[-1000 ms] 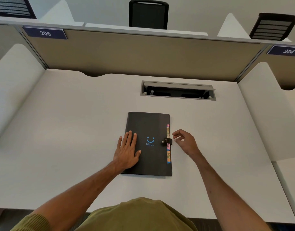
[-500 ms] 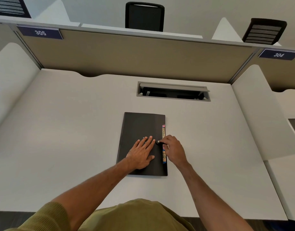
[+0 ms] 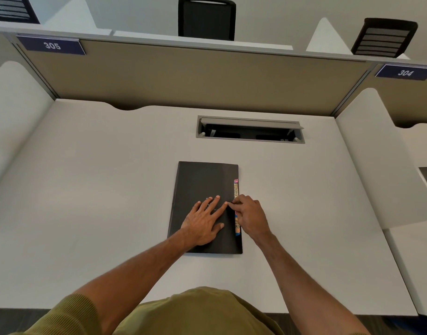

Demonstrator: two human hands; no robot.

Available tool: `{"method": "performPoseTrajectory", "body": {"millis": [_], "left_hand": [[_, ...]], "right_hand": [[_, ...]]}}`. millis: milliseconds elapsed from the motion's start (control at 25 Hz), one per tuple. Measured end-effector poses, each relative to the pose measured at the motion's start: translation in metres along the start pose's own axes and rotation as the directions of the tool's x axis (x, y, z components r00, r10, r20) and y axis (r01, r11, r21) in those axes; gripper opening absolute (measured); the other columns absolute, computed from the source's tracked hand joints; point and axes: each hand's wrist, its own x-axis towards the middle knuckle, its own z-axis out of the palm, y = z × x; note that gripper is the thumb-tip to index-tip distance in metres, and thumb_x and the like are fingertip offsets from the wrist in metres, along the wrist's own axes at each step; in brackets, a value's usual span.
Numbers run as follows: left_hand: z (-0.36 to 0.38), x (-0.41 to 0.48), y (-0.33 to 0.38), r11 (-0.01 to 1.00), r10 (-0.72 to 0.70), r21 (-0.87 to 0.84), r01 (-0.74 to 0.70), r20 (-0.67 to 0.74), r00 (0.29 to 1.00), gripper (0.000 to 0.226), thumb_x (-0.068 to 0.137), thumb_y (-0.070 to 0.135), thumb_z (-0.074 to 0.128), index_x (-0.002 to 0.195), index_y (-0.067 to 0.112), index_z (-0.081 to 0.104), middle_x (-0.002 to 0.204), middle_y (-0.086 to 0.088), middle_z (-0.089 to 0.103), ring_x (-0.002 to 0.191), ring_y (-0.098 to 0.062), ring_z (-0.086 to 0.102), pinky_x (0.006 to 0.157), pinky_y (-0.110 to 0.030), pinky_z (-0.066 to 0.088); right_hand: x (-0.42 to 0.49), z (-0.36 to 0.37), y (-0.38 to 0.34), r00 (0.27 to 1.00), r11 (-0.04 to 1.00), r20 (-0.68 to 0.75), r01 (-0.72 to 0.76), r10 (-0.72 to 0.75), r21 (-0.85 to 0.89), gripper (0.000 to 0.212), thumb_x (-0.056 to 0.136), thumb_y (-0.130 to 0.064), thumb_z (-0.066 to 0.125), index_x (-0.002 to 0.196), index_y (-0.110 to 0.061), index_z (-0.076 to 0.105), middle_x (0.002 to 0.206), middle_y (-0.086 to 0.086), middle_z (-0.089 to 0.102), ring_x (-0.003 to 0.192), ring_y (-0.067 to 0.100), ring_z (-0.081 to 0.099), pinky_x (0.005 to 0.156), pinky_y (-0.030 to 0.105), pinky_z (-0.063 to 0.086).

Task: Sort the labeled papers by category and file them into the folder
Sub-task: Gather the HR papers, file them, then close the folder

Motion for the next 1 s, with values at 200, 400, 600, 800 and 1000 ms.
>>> {"method": "performPoseTrajectory", "body": {"millis": [200, 400, 600, 800, 1000], "left_hand": [[0.001, 0.001, 0.000, 0.997, -0.023, 0.066, 0.024, -0.018, 1.000, 0.067, 0.111, 0.061, 0.014, 0.166, 0.039, -0.018, 0.177, -0.002, -0.019, 0.165, -0.028, -0.009, 0.132, -0.059, 0.003], [-0.004, 0.011, -0.003, 0.988, -0.061, 0.142, 0.061, -0.009, 0.998, 0.063, 0.113, 0.055, 0.014, 0.165, 0.043, -0.018, 0.175, -0.005, -0.027, 0.163, -0.031, -0.020, 0.131, -0.062, -0.004], [-0.006, 0.013, 0.001, 0.983, -0.077, 0.168, 0.071, 0.030, 0.997, 0.064, 0.113, 0.054, 0.015, 0.165, 0.042, -0.020, 0.174, -0.005, -0.029, 0.162, -0.032, -0.023, 0.129, -0.063, -0.008], [-0.008, 0.008, 0.002, 0.996, -0.065, 0.065, 0.060, 0.079, 0.995, 0.065, 0.113, 0.052, 0.017, 0.165, 0.041, -0.020, 0.174, -0.005, -0.029, 0.162, -0.030, -0.023, 0.131, -0.060, -0.007], [-0.001, -0.007, 0.000, 0.990, -0.108, -0.087, 0.113, 0.056, 0.993, 0.069, 0.111, 0.058, 0.011, 0.166, 0.033, -0.023, 0.176, -0.004, -0.024, 0.163, -0.027, -0.019, 0.132, -0.056, -0.006]], "right_hand": [[0.002, -0.004, -0.002, 0.999, 0.997, 0.041, 0.027, -0.025, -0.066, 0.036, 0.099, -0.018, 0.070, 0.135, -0.022, 0.071, 0.130, 0.002, 0.063, 0.121, 0.022, 0.058, 0.104, 0.036, 0.046], [0.005, -0.009, -0.011, 0.996, 0.981, 0.094, 0.016, 0.002, -0.192, 0.036, 0.101, -0.019, 0.067, 0.137, -0.021, 0.068, 0.133, 0.003, 0.058, 0.124, 0.023, 0.055, 0.109, 0.039, 0.041], [0.011, -0.016, -0.025, 0.988, 0.972, 0.126, -0.054, 0.084, -0.229, 0.029, 0.099, -0.020, 0.069, 0.128, -0.021, 0.071, 0.129, 0.001, 0.057, 0.120, 0.020, 0.054, 0.107, 0.039, 0.039], [0.011, -0.026, -0.031, 0.990, 0.972, 0.117, -0.049, 0.078, -0.229, 0.027, 0.100, -0.020, 0.068, 0.126, -0.023, 0.074, 0.126, 0.001, 0.059, 0.118, 0.020, 0.055, 0.104, 0.042, 0.038], [0.005, -0.027, -0.039, 0.993, 0.979, 0.037, -0.100, 0.108, -0.180, 0.029, 0.099, -0.020, 0.066, 0.125, -0.025, 0.076, 0.122, -0.003, 0.064, 0.113, 0.016, 0.059, 0.101, 0.041, 0.040]]}}
